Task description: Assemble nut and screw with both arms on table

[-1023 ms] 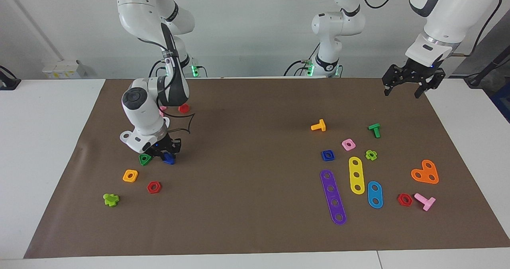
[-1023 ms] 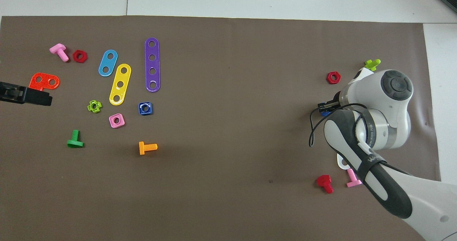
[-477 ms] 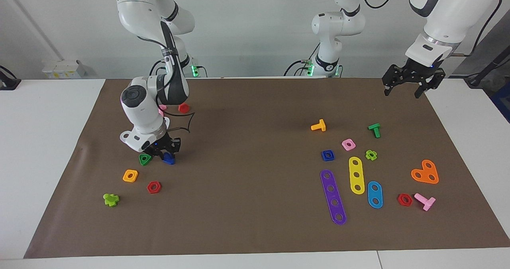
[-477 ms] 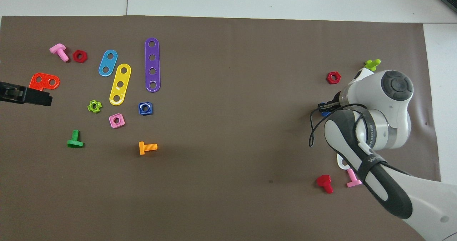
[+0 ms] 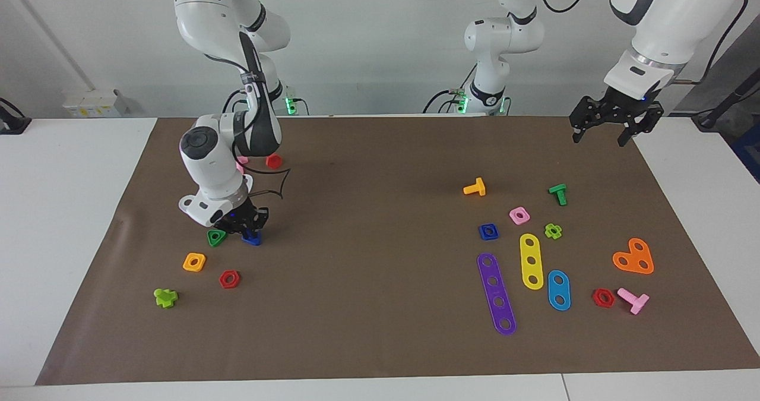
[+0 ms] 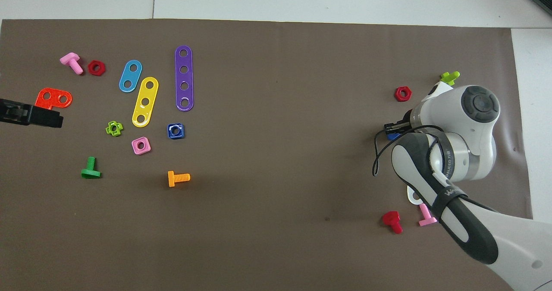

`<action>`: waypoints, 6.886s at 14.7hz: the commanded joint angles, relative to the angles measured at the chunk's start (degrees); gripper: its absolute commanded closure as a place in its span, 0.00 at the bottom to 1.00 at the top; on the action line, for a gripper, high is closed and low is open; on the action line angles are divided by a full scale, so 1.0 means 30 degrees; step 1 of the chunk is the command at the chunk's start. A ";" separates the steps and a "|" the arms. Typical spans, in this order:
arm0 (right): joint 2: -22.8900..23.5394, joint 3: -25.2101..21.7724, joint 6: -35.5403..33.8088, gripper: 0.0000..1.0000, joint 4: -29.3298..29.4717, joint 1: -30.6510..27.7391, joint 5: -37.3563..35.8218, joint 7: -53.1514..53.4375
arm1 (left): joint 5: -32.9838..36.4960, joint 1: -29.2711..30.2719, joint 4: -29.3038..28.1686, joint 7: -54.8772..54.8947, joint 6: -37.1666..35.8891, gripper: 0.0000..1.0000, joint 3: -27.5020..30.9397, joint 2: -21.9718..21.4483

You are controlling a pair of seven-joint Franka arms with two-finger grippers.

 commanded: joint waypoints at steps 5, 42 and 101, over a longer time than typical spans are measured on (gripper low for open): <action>-0.1261 0.0042 -0.2994 1.00 0.2712 0.1168 0.0405 0.3886 | -0.0350 0.0107 0.0161 0.0172 -0.0404 0.00 -0.0025 -0.0087; 0.1441 -0.0222 -0.3174 0.00 0.8463 0.8416 -0.1763 1.7264 | -0.0350 0.0107 0.0161 0.0201 -0.0404 0.00 -0.0025 -0.0116; -0.6417 0.0218 -1.5631 0.00 0.8141 -0.1933 -0.1118 0.2517 | 0.1552 -0.1152 -0.5882 -0.9203 1.2816 1.00 -0.3687 0.6445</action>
